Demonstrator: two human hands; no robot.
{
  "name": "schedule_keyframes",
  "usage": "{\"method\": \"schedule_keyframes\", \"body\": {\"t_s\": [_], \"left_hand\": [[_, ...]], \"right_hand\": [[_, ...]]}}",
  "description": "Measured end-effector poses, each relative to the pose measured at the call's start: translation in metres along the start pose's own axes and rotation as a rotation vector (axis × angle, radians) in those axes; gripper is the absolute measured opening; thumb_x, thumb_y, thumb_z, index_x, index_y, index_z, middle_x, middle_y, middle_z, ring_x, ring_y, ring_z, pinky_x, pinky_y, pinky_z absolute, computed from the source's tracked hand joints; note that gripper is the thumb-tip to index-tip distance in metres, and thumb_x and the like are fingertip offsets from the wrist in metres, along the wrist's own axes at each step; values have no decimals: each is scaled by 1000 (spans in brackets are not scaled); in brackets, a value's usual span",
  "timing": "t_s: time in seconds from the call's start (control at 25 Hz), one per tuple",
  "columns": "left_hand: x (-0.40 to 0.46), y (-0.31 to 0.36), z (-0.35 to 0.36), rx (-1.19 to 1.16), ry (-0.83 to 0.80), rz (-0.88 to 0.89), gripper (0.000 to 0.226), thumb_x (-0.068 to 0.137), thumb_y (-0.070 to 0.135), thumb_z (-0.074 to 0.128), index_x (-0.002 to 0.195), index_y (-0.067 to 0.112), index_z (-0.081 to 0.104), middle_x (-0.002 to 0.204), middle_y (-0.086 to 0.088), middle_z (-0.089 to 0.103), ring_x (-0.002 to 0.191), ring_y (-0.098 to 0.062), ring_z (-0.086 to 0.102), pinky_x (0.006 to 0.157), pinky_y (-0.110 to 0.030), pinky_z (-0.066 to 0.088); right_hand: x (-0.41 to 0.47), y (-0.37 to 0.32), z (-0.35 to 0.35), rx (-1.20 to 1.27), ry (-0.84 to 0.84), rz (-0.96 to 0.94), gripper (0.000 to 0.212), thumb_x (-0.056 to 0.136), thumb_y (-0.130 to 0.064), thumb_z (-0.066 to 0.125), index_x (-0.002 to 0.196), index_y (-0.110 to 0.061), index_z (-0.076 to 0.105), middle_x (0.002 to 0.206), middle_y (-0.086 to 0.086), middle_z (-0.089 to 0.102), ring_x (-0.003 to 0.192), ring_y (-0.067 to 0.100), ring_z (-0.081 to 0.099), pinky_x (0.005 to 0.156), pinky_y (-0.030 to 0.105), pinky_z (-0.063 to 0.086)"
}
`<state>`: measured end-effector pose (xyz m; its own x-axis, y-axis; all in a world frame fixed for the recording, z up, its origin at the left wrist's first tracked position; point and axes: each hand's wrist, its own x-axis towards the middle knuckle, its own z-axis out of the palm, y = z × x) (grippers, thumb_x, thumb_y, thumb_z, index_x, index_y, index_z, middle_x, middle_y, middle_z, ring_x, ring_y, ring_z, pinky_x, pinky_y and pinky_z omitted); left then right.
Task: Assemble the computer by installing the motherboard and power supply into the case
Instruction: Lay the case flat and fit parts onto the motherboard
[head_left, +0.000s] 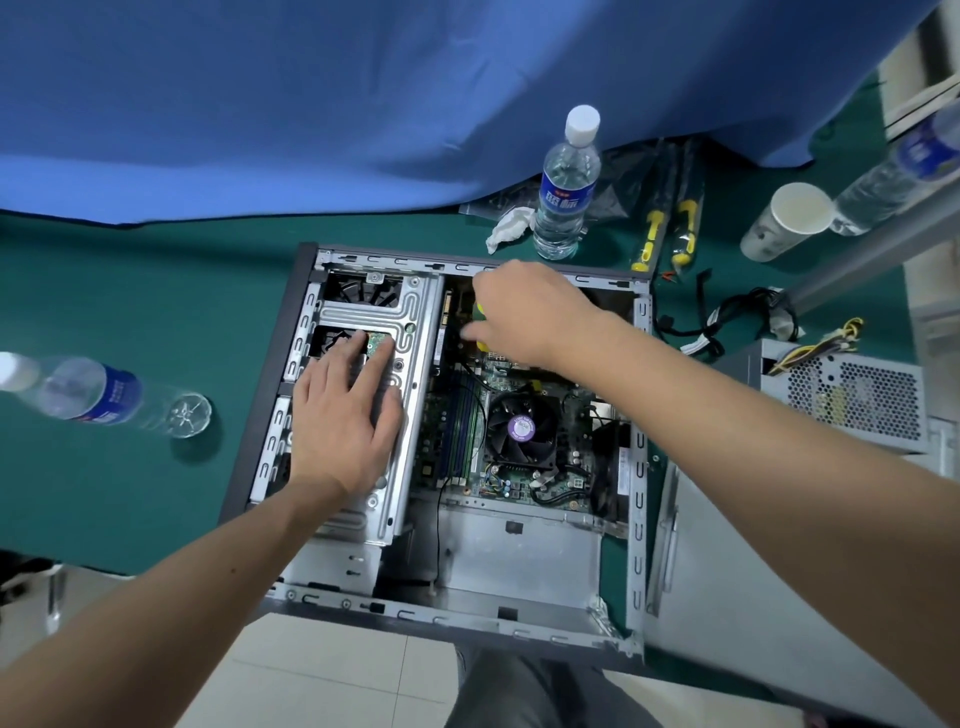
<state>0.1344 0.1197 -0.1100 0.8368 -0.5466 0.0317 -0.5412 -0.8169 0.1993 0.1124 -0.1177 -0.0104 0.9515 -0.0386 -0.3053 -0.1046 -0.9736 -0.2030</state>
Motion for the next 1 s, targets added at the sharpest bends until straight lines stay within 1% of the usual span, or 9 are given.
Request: {"method": "schedule_keyframes", "body": {"t_s": [0.08, 0.16, 0.32, 0.4, 0.52, 0.68, 0.8, 0.88, 1.0], "left_hand": [[2, 0, -1, -4, -5, -1, 52, 99, 42, 32, 149, 27, 41, 152, -8, 37, 141, -25, 29, 116, -44, 20], [2, 0, -2, 2, -11, 4, 53, 99, 42, 32, 149, 26, 41, 152, -8, 37, 140, -26, 29, 116, -44, 21], [2, -3, -2, -4, 11, 8, 53, 99, 42, 32, 148, 25, 42, 152, -10, 38, 139, -27, 30, 115, -45, 21], [1, -3, -1, 2, 4, 10, 53, 99, 43, 32, 148, 26, 41, 152, -9, 38, 139, -27, 30, 115, -44, 19], [-1, -1, 1, 9, 1, 4, 53, 99, 43, 31, 148, 26, 41, 152, -9, 38, 140, -26, 30, 115, -43, 19], [4, -3, -1, 2, 3, 7, 53, 99, 43, 31, 149, 27, 40, 152, -9, 38, 140, -26, 29, 116, -43, 18], [2, -4, 0, 10, 1, 6, 53, 100, 44, 30, 149, 28, 40, 152, -8, 37, 140, -25, 29, 116, -42, 17], [0, -3, 1, 9, -6, -2, 53, 100, 44, 30, 149, 28, 39, 153, -8, 37, 140, -26, 28, 116, -41, 17], [3, -3, -4, 3, -19, -9, 53, 100, 45, 29, 150, 29, 38, 154, -8, 35, 141, -26, 28, 116, -44, 18]], "right_hand": [[0, -1, 4, -5, 36, 93, 51, 101, -41, 49, 61, -11, 36, 60, 1, 36, 68, 29, 46, 62, 34, 33], [2, -1, 6, 19, 53, 132, 49, 101, -44, 45, 64, -12, 37, 64, 1, 39, 71, 29, 46, 63, 35, 34], [0, 3, 9, 189, -88, 16, 26, 95, -25, 55, 114, -10, 45, 108, 10, 48, 86, 32, 55, 67, 39, 41], [-3, 3, 17, 138, 19, 8, 24, 96, -31, 58, 105, -10, 49, 96, 7, 54, 88, 32, 57, 67, 37, 40], [-4, 5, 26, 37, 124, 161, 51, 97, -54, 49, 69, -12, 41, 64, -1, 43, 69, 27, 49, 59, 33, 33], [-12, 24, 21, 197, 122, 304, 46, 95, -55, 50, 73, -14, 49, 63, -1, 47, 71, 29, 56, 60, 33, 41], [-35, 31, 25, 439, 262, 430, 31, 92, -50, 55, 92, -19, 59, 62, -4, 57, 62, 20, 56, 59, 31, 43], [-51, 37, 29, 740, 258, 534, 23, 89, -46, 60, 94, -23, 62, 64, -6, 61, 55, 13, 54, 60, 31, 44], [-77, 47, 32, 1177, 215, 636, 14, 84, -34, 69, 90, -22, 69, 88, 5, 72, 70, 15, 61, 72, 40, 55]]}}
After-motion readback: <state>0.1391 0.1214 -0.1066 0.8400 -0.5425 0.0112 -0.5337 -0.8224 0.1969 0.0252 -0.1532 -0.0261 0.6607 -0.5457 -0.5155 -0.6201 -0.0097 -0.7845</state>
